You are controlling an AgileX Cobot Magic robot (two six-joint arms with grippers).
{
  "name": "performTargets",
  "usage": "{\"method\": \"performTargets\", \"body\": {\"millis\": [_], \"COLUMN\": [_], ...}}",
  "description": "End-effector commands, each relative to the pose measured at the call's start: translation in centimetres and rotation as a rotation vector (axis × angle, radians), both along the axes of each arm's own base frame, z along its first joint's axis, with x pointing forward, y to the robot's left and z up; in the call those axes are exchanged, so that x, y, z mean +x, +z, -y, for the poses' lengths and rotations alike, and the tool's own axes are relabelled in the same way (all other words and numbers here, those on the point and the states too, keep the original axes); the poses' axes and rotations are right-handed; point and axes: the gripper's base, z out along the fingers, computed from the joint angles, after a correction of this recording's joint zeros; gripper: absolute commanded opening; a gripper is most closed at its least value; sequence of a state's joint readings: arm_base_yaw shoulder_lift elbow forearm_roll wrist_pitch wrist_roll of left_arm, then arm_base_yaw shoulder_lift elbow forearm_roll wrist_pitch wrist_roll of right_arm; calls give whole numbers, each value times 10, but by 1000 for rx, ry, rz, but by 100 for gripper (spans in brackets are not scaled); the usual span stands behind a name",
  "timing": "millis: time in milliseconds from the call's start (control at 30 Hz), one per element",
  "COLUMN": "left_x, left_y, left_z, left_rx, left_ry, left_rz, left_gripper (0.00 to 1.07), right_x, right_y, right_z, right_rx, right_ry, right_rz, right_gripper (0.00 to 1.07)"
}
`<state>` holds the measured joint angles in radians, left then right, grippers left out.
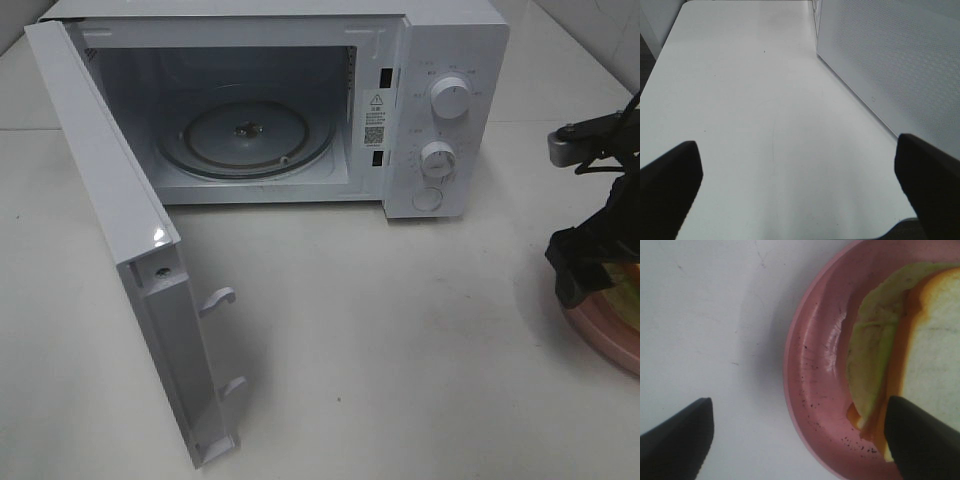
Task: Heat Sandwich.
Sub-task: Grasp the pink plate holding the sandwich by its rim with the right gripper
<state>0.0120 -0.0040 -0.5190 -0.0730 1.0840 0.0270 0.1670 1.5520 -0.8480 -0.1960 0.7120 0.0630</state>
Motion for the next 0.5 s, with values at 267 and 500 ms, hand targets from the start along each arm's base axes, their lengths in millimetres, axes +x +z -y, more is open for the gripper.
{"method": "performTargets", "body": {"millis": [267, 500], "left_x": [-2, -2], "left_y": [1, 1], "left_z": [0, 0], "left_rx": [1, 1], "left_ry": [3, 3], "left_rz": [27, 27], "left_gripper": [100, 100], "right_x": [13, 17], "right_y": [-30, -45], "right_z": [0, -1], "right_rx": [-21, -16], "right_ry": [-13, -23], "right_rz": [-46, -73], "right_gripper": [87, 86]}}
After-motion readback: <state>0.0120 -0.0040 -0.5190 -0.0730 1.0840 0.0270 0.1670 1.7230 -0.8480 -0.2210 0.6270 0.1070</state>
